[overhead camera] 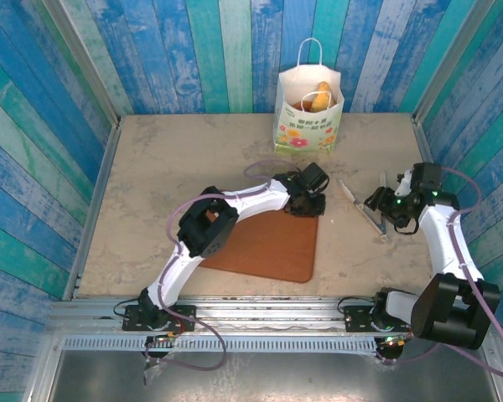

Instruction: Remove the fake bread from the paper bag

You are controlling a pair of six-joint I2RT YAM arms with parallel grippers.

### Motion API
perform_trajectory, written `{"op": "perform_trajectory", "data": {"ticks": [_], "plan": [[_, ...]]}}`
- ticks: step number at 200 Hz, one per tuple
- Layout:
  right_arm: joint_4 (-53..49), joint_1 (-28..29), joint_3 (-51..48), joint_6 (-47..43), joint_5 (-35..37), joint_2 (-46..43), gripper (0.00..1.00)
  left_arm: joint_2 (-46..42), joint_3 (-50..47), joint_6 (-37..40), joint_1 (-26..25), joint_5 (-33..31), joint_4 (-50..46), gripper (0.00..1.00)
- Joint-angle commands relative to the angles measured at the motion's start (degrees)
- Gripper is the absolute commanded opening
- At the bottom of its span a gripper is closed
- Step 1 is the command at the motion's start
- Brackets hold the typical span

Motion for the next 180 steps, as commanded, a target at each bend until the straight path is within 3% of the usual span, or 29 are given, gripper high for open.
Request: {"op": "perform_trajectory", "data": {"ticks": [1,22,40,73,97,138,180], "plan": [[-4.0,0.0,0.5,0.3,-2.8,-2.4,0.68,8.9,10.5,-2.9,0.5,1.0,2.0,0.01],[-2.6,0.1,-2.7,-1.4,-10.3,-5.0,0.64,12.8,17.4,-2.4,1.6,1.5,0.5,0.01],[-1.9,0.8,-5.5,-1.5,-12.4,-6.4,0.61,14.4,20.0,-2.8,2.6,2.8,1.6,0.02],[-2.5,8.6,-6.4,-3.1,-10.3,-3.2,0.58,11.3,20.7,0.0,3.1,3.2,-0.9,0.24],[0.8,17.1,-7.6,0.6,-1.9,-0.1,0.57,-1.9,5.1,2.7,3.1,0.1,3.0,0.32],[6.4,24.4,-9.1,5.4,8.8,4.7,0.51,-28.4,-24.1,4.2,5.3,-10.4,13.3,0.47],[13.7,25.8,-9.3,4.6,6.3,13.5,0.45,-47.3,-40.0,6.3,8.9,-15.6,19.4,0.53]]}}
